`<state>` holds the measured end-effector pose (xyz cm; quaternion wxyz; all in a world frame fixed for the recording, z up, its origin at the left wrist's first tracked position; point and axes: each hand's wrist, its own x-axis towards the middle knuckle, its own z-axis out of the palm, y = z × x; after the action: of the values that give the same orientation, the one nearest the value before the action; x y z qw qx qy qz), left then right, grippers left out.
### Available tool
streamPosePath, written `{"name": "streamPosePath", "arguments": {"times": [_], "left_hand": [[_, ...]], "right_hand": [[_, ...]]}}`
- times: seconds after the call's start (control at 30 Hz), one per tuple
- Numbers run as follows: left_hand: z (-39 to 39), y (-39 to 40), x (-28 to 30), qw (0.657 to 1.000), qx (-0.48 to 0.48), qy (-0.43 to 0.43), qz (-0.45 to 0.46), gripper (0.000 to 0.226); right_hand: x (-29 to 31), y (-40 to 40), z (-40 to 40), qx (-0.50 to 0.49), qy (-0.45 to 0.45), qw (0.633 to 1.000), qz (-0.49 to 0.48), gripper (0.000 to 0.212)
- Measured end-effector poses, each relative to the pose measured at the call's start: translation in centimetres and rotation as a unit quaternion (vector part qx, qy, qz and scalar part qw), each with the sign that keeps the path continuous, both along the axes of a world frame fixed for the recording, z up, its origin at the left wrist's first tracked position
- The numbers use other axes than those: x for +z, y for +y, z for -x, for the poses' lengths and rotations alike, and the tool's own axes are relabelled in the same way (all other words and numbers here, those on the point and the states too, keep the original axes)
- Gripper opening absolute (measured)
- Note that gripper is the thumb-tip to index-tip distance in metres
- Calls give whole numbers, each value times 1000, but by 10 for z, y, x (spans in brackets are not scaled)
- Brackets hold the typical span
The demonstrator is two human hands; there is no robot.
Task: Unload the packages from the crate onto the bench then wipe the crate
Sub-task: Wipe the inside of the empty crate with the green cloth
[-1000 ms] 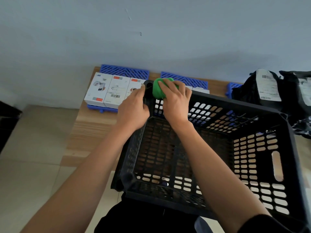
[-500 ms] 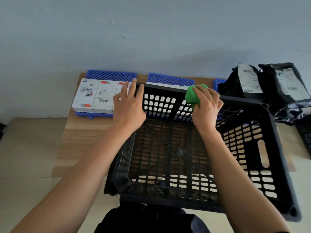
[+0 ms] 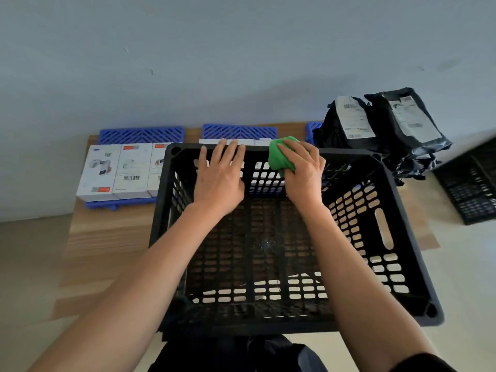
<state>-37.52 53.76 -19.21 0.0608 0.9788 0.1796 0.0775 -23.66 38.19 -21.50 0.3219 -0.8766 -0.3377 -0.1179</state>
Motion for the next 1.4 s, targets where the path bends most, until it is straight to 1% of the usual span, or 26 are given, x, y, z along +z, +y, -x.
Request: {"name": "streamPosePath", "arguments": {"times": [0.17,0.27,0.37,0.47,0.53,0.67,0.77,0.83,0.9,1.03,1.17,1.3,1.33,1.4], "left_hand": [[-2,2,-4,1000,-8,-13,10,75],[-3,-1,-3,1000,0,1,5,77],[-15,-16,3,999,25,25,1,78],[-34,-37,5,999,-14,33,-10,80],[-47,-52,4,999,-34,34,-13,83],[-60,-64,-3,999,-22,37,-24,84],[-58,-60,-11,997,-29,44,-50,88],[-59,-60,-12,997,-26,51,-56,90],[-62,-62,-10,997,-20,53,-49,86],[-65,-61,-4,998,-20,53,-33,79],[-66,-62,-3,997,-22,60,-33,79],[-66,-63,-2,996,-21,69,-44,79],[-66,-63,-2,996,-21,69,-46,78],[-66,-64,-3,996,-21,67,-47,77]], "right_hand": [[4,-48,-36,-66,28,997,0,55],[5,-63,-45,-105,42,994,-2,54],[7,-62,-43,-124,39,991,-10,52],[9,-47,-33,-116,35,993,4,53],[9,-31,-20,-93,31,995,19,55],[7,-8,-5,-61,15,997,36,55],[9,-20,-16,-51,-24,997,59,56],[11,-33,-24,-74,-35,994,72,54],[14,-48,-33,-124,-31,989,71,52],[21,-87,-63,-204,3,975,91,52],[32,-103,-75,-215,15,970,109,55],[44,-112,-76,-254,26,966,47,60],[46,-116,-77,-259,31,964,47,59],[48,-122,-75,-245,53,964,83,56]]}}
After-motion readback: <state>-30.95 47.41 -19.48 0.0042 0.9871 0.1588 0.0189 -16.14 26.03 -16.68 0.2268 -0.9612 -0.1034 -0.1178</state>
